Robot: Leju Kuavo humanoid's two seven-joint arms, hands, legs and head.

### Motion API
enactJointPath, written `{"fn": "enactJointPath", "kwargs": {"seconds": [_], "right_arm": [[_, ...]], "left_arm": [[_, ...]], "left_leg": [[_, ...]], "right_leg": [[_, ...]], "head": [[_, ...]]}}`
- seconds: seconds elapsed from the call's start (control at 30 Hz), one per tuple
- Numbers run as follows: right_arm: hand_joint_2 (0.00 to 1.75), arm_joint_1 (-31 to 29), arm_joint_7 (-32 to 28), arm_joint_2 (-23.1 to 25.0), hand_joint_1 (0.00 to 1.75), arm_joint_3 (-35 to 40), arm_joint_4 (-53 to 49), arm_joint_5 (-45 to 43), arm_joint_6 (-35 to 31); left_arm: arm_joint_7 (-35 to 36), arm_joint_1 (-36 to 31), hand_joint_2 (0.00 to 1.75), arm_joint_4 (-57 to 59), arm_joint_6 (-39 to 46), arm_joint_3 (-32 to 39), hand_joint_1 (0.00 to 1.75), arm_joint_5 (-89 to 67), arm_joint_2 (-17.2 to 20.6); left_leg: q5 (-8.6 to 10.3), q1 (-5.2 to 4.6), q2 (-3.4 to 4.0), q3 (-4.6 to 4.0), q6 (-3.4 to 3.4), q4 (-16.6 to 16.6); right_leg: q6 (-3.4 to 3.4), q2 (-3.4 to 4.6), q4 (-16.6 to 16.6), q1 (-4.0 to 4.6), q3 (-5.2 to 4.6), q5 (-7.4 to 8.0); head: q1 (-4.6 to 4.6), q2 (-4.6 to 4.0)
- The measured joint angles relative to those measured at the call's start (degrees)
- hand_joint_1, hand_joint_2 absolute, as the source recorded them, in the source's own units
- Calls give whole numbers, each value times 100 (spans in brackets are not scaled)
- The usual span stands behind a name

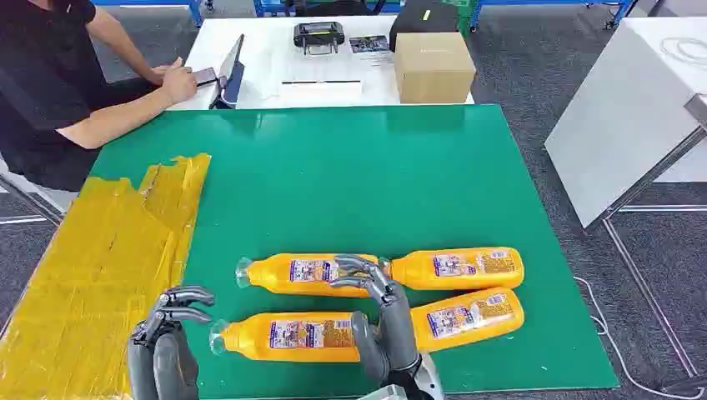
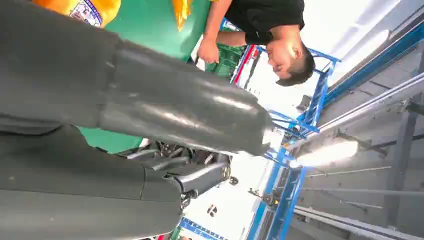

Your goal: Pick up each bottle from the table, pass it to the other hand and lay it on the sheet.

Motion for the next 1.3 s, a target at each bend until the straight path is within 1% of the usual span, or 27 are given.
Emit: {"fn": "enactJointPath", "kwargs": {"seconds": [0.2,0.23,0.27,0.33,0.37,0.4,0.43,0.47,0.5,0.53,0.57,0.63,0.7,0.73,0.83,0.97,1.1,1.2,1.3], "right_arm": [[0,0,0,0,175,0,0,-2,0],[0,0,0,0,106,0,0,-2,0],[0,0,0,0,0,0,0,-2,0],[0,-1,0,-2,0,0,0,-53,-13],[0,-8,0,-26,0,-15,-2,-290,-28],[0,-19,4,-77,0,-88,-26,-822,-4],[0,-80,22,-164,0,-221,-55,-1429,208],[0,-204,59,-245,0,-412,-72,-1792,550],[0,-324,79,-298,0,-635,-72,-1952,916],[0,-394,92,-348,0,-856,-72,-1969,1179],[0,-420,92,-378,0,-1214,-81,-1955,1507],[0,-419,94,-358,0,-1504,-81,-1796,1776],[0,-445,72,-323,0,-1732,-109,-1589,1808],[175,-455,70,-313,0,-1825,-131,-1514,1803],[175,-446,301,-313,0,-1934,-146,-1244,1696],[175,-438,664,-332,0,-1945,-144,-927,1742],[175,-440,822,-352,0,-1943,-142,-817,1815],[175,-554,1422,-523,0,-1748,-21,-340,2293],[175,-848,1834,-702,0,-1319,385,390,2404]], "left_arm": [[0,0,0,0,0,0,175,0,0],[0,0,0,0,0,0,175,0,0],[0,0,0,0,0,0,0,0,2],[33,-2,0,0,-2,0,0,0,2],[162,-53,0,22,-66,4,0,35,20],[366,-241,0,167,-230,44,0,206,96],[527,-530,0,420,-548,162,0,438,177],[551,-773,0,648,-896,327,0,580,216],[540,-964,0,814,-1210,552,0,619,221],[521,-1058,0,939,-1488,742,0,616,216],[503,-1106,0,1050,-1696,976,0,612,214],[487,-1301,0,1275,-1924,1264,0,533,173],[455,-1422,0,1384,-2035,1500,0,422,118],[448,-1431,0,1416,-2063,1594,0,393,96],[593,-1439,0,1510,-2052,1779,0,223,41],[894,-1509,0,1702,-1860,1950,0,81,-66],[951,-1539,0,1823,-1828,2039,0,79,-124],[1038,-1626,0,1932,-1757,2081,0,94,-144],[1082,-1739,0,2031,-1768,2098,0,184,-160]], "left_leg": [[0,0,0,0,0,0],[0,0,0,0,0,0],[0,0,0,0,0,0],[0,0,0,3,0,1],[0,0,1,5,0,1],[0,-1,-8,5,1,0],[4,-2,-24,1,5,0],[6,-1,-28,2,7,0],[9,-1,-27,3,7,-1],[11,-1,-19,4,9,-1],[14,-2,2,7,7,0],[22,-2,5,3,15,3],[23,-2,-2,1,15,4],[22,-2,-2,0,15,4],[19,-2,-2,-7,15,4],[19,-2,-2,-11,15,3],[19,-2,-2,-11,15,3],[19,-2,-1,-11,15,3],[22,-2,-2,-12,15,3]], "right_leg": [[0,0,0,0,0,0],[0,0,0,0,0,0],[0,0,0,0,0,0],[0,0,-2,-1,-7,0],[0,-1,-2,-2,-59,0],[4,-10,-3,-4,-57,-5],[15,-27,-3,-5,-49,-12],[15,-27,-3,-4,-44,-11],[17,-25,-2,-3,-30,-3],[5,-23,-1,-2,9,11],[12,-1,-1,-3,9,17],[20,0,0,-5,5,21],[20,-2,0,-5,7,20],[21,-1,0,-5,6,20],[21,0,0,-5,-5,18],[20,0,-1,-5,-8,18],[20,0,-1,-4,-6,18],[20,0,0,-4,-3,18],[20,0,0,-4,-1,19]], "head": [[0,0],[0,0],[0,0],[0,0],[-2,0],[-4,0],[-9,0],[-2,0],[2,0],[2,0],[-2,0],[-2,0],[-2,0],[-4,0],[-4,0],[-2,0],[-2,0],[-2,0],[0,0]]}}
